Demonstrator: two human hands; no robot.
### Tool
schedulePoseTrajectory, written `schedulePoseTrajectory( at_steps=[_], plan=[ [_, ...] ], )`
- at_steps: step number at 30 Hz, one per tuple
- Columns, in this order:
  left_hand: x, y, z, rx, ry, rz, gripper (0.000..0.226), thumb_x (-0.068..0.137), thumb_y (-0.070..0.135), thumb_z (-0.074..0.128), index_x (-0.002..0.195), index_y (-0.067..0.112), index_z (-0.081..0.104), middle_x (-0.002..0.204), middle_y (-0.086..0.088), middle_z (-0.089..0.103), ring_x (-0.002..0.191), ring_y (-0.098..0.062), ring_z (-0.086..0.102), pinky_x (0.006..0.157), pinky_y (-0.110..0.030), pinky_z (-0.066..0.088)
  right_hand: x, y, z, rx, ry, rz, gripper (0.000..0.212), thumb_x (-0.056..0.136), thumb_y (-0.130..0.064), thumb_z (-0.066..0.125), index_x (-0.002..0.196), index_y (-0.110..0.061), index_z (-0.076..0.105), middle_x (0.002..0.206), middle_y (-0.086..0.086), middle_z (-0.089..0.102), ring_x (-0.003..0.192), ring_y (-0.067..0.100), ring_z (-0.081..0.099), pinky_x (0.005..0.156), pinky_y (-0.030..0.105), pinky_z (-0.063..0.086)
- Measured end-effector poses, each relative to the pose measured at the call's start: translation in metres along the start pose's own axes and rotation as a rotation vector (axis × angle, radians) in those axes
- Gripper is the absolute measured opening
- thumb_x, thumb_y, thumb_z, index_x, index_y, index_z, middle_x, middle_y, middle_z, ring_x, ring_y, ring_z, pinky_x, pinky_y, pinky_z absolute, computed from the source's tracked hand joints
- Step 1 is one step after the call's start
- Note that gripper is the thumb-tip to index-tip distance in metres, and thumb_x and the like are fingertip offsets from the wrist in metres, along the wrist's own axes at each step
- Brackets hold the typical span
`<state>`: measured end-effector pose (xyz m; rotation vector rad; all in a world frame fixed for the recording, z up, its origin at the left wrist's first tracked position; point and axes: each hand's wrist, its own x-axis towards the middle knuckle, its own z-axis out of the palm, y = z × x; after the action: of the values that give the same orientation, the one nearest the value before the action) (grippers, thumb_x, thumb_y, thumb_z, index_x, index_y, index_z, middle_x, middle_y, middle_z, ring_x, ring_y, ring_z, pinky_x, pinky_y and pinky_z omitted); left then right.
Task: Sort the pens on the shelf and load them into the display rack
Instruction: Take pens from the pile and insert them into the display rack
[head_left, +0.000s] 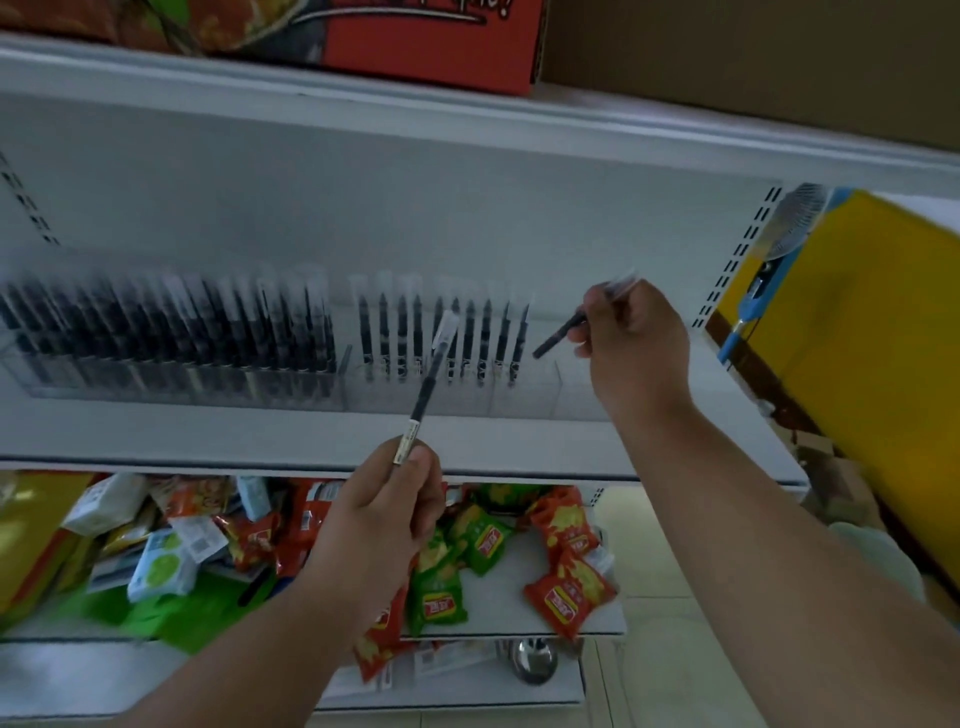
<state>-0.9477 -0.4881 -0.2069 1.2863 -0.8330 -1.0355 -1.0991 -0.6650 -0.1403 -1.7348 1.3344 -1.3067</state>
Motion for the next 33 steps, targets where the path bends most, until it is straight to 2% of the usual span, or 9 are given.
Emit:
schedulePoseTrajectory(
  at_steps=[4,8,11,17,22,25,27,30,33],
  plan=[
    [-0.002,0.003,0.001,-0.001,0.019,0.002,0.032,0.106,0.021,0.035,0.084,0.002,0.046,0.064,-0.014,0.037,0.057,-0.031,0.022,0.057,-0.047,0.013,0.007,0.005,0.008,-0.115,-0.085,-0.118,0.019,0.099,-0.031,0.051,0.086,-0.018,0.057,0.074,-0.005,0.067,0.074,0.015,0.067,0.072,0.045,0.058],
    [0.0,0.004,0.001,0.016,0.026,-0.005,0.031,0.106,0.021,0.035,0.085,0.0,0.045,0.062,-0.013,0.037,0.053,-0.024,0.024,0.045,-0.029,0.019,0.015,0.007,0.013,-0.179,-0.113,-0.177,0.021,0.099,-0.03,0.052,0.083,-0.017,0.054,0.079,0.001,0.066,0.076,0.02,0.067,0.072,0.043,0.057],
    [0.001,0.004,0.001,0.003,0.026,-0.018,0.031,0.106,0.02,0.035,0.089,-0.005,0.042,0.063,-0.013,0.036,0.052,-0.022,0.024,0.04,-0.023,0.023,0.02,0.001,0.015,-0.242,-0.145,-0.234,0.019,0.1,-0.027,0.052,0.088,-0.013,0.057,0.081,0.002,0.066,0.078,0.02,0.067,0.075,0.037,0.055],
    [0.001,0.002,0.005,-0.043,0.02,-0.019,0.03,0.106,0.018,0.035,0.089,-0.006,0.043,0.062,-0.011,0.038,0.053,-0.021,0.026,0.05,-0.032,0.021,0.026,0.008,0.023,-0.421,-0.278,-0.204,0.021,0.098,-0.031,0.054,0.087,-0.014,0.059,0.078,0.003,0.068,0.077,0.02,0.066,0.072,0.031,0.053],
    [0.003,0.0,0.004,-0.033,0.03,-0.021,0.031,0.105,0.021,0.037,0.086,-0.003,0.046,0.062,-0.01,0.039,0.054,-0.022,0.027,0.053,-0.036,0.02,0.023,0.021,0.027,-0.476,-0.32,-0.094,0.031,0.098,-0.034,0.056,0.072,-0.019,0.047,0.07,0.001,0.06,0.07,0.022,0.063,0.054,0.024,0.039],
    [0.006,0.001,0.005,-0.023,0.039,-0.018,0.031,0.105,0.019,0.037,0.089,-0.007,0.043,0.064,-0.012,0.037,0.054,-0.022,0.027,0.05,-0.03,0.024,0.02,0.011,0.023,-0.521,-0.327,-0.09,0.026,0.095,-0.04,0.06,0.093,-0.014,0.057,0.084,-0.002,0.061,0.078,0.018,0.057,0.06,0.025,0.036],
    [0.008,0.004,0.007,-0.032,0.044,-0.012,0.031,0.105,0.017,0.037,0.088,-0.008,0.043,0.065,-0.012,0.037,0.052,-0.017,0.03,0.046,-0.023,0.028,0.01,0.001,0.017,-0.455,-0.283,-0.068,0.038,0.092,-0.047,0.061,0.111,-0.015,0.058,0.095,-0.004,0.062,0.083,0.014,0.055,0.069,0.026,0.038],
    [0.013,0.006,0.016,0.001,0.015,0.009,0.031,0.106,0.017,0.037,0.085,-0.004,0.045,0.065,-0.012,0.037,0.05,-0.013,0.032,0.045,-0.02,0.03,-0.016,-0.015,0.014,-0.273,-0.33,-0.009,0.035,0.092,-0.051,0.057,0.094,-0.017,0.063,0.08,-0.008,0.063,0.07,0.009,0.058,0.058,0.026,0.044],
    [0.017,0.007,0.032,0.069,-0.062,0.027,0.029,0.105,0.017,0.037,0.082,0.003,0.047,0.061,-0.006,0.039,0.049,-0.011,0.032,0.046,-0.019,0.029,-0.036,-0.022,0.017,0.059,-0.502,0.142,0.029,0.096,-0.036,0.059,0.084,-0.011,0.066,0.071,-0.003,0.067,0.051,0.008,0.053,0.048,0.021,0.039]
  ],
)
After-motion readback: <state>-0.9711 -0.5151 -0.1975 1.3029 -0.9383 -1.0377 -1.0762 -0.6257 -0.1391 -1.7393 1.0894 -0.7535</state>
